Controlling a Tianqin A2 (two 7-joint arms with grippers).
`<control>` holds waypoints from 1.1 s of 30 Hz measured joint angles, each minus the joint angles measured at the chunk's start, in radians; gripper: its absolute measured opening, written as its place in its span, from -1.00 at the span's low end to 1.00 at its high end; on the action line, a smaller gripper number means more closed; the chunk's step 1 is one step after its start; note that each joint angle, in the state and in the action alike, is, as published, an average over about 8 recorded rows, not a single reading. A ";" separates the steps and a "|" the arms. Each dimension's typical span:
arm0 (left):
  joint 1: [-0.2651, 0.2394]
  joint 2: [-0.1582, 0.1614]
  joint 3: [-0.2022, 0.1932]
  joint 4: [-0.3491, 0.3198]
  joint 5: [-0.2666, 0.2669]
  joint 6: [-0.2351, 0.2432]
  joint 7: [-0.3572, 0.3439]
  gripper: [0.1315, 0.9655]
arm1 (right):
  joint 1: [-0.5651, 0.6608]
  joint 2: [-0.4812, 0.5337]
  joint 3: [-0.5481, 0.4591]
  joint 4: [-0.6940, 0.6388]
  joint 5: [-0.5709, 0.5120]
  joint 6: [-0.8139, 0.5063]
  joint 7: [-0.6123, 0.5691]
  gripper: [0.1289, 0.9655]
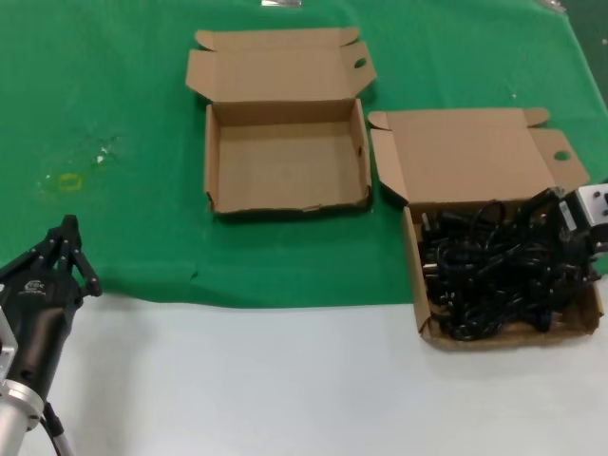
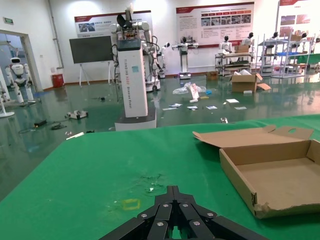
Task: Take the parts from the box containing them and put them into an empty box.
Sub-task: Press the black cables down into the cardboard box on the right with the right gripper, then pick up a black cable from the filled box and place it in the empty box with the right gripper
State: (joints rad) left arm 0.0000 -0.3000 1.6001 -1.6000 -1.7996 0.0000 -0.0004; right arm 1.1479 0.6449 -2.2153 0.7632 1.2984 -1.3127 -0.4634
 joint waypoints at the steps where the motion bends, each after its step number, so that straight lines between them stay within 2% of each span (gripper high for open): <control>1: 0.000 0.000 0.000 0.000 0.000 0.000 0.000 -0.97 | 0.000 -0.001 0.000 -0.001 -0.001 0.000 0.000 0.01; 4: 0.000 0.000 0.000 0.000 0.000 0.000 0.000 -0.97 | 0.001 -0.005 0.000 -0.006 -0.004 0.002 -0.002 0.01; 12: 0.000 0.000 0.000 0.000 0.000 0.000 0.000 -0.97 | -0.001 -0.009 0.001 -0.004 -0.008 0.007 -0.003 -0.46; 21: 0.000 0.000 0.000 0.000 0.000 0.000 0.000 -0.97 | 0.003 0.009 0.009 0.055 -0.008 -0.009 0.036 -0.75; 33: 0.000 0.000 0.000 0.000 0.000 0.000 0.000 -0.97 | 0.030 0.064 0.037 0.186 0.016 -0.095 0.182 -0.80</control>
State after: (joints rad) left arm 0.0000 -0.3000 1.6000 -1.6000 -1.7997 0.0000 -0.0004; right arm 1.1777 0.7086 -2.1784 0.9493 1.3147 -1.4075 -0.2818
